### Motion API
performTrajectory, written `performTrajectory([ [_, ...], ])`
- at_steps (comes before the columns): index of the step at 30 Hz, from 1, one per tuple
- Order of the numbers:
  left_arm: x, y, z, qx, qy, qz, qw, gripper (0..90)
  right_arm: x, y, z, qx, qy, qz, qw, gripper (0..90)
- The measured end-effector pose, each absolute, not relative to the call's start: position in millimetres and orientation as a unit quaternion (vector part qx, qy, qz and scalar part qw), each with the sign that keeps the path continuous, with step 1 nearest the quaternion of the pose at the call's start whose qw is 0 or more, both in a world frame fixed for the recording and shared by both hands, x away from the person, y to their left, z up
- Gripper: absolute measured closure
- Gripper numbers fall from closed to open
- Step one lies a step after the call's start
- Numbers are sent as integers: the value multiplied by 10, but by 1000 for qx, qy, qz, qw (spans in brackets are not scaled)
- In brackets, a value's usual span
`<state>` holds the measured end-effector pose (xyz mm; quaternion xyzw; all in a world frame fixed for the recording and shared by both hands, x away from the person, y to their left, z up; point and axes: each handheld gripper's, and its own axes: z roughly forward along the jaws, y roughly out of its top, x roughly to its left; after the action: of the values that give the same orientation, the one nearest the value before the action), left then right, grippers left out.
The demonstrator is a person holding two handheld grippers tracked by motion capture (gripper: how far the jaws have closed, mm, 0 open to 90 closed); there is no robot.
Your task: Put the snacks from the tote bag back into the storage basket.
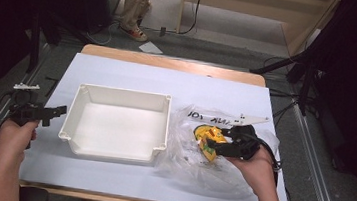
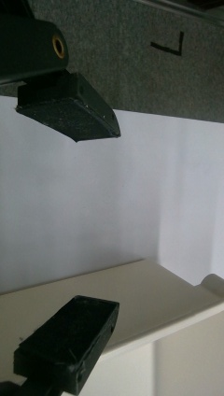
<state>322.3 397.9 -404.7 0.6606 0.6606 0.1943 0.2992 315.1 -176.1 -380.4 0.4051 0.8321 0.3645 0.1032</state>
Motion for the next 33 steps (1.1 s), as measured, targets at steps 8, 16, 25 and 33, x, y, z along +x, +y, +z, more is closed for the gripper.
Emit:
performTrajectory([
  [8,3225,3983,-4052,661,660,194,298,149,3177,-1693,-3909,410,836,352,92,333],
  [16,3227,3982,-4059,662,661,193,296,149,3204,-1667,-3976,420,836,338,98,384],
  [25,3225,3981,-4061,662,661,193,296,149,3217,-1682,-4003,418,840,328,111,491],
  [33,3226,3981,-4062,663,660,192,296,149,3225,-1682,-3987,407,847,323,112,506],
])
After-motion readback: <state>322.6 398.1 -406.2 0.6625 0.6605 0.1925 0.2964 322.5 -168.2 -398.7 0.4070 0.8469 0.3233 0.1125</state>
